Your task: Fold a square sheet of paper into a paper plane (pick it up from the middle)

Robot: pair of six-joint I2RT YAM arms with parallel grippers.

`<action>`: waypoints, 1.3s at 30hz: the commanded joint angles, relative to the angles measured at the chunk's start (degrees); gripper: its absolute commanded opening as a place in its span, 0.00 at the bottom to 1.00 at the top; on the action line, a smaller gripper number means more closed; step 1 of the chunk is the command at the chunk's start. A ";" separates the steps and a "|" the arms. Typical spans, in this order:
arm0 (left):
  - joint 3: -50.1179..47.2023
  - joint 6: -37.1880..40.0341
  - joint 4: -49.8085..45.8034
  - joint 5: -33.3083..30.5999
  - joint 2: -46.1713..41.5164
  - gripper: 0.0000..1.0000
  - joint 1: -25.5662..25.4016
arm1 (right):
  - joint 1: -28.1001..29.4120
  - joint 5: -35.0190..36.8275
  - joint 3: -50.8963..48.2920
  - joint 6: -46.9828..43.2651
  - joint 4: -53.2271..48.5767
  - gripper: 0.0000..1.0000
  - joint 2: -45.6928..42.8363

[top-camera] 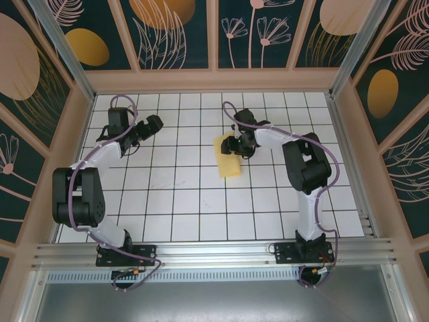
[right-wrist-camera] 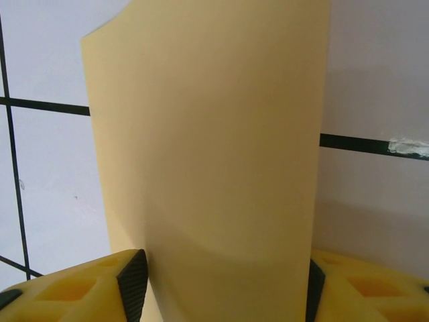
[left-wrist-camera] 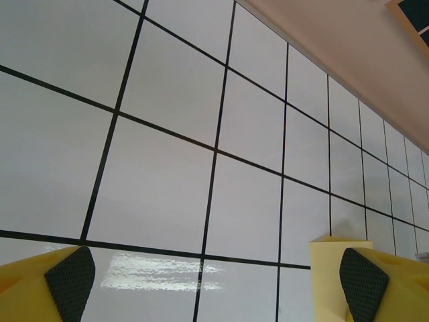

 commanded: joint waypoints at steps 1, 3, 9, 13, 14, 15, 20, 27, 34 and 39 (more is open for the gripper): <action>-1.04 -0.52 1.58 1.17 0.09 0.98 -0.52 | -0.85 6.94 0.62 0.10 -2.63 0.65 -0.99; -1.24 -0.70 2.01 1.11 -0.04 0.98 -0.61 | -0.90 6.06 0.56 0.28 -2.58 0.66 -1.11; -1.86 -1.31 2.82 0.83 -0.44 0.98 -1.02 | -2.06 3.11 -1.75 2.05 -0.36 0.61 -3.04; -1.94 -1.53 3.43 1.82 -0.09 0.99 -1.50 | -2.23 6.09 -2.25 1.90 -0.72 0.59 -4.00; -1.86 -1.61 3.52 2.13 0.12 0.98 -1.57 | -2.26 6.34 -2.26 1.72 -0.85 0.61 -4.00; -1.77 -1.58 3.61 2.26 0.31 0.98 -1.70 | -2.24 6.71 -2.18 1.67 -1.08 0.64 -4.00; -1.50 -1.66 3.92 2.59 0.95 0.98 -2.17 | -1.82 9.62 -1.57 1.15 -2.51 0.67 -3.72; -1.28 -1.84 4.14 2.97 1.55 0.98 -2.71 | -1.69 6.97 -1.42 -0.76 -3.27 0.61 -2.25; -1.62 -3.32 5.40 4.92 1.59 0.98 -4.37 | -1.05 8.38 -1.15 -2.09 -3.99 0.61 0.89; -4.23 -5.97 9.14 5.22 0.64 0.99 -7.30 | -0.44 9.63 -2.31 -1.66 -2.85 0.64 2.31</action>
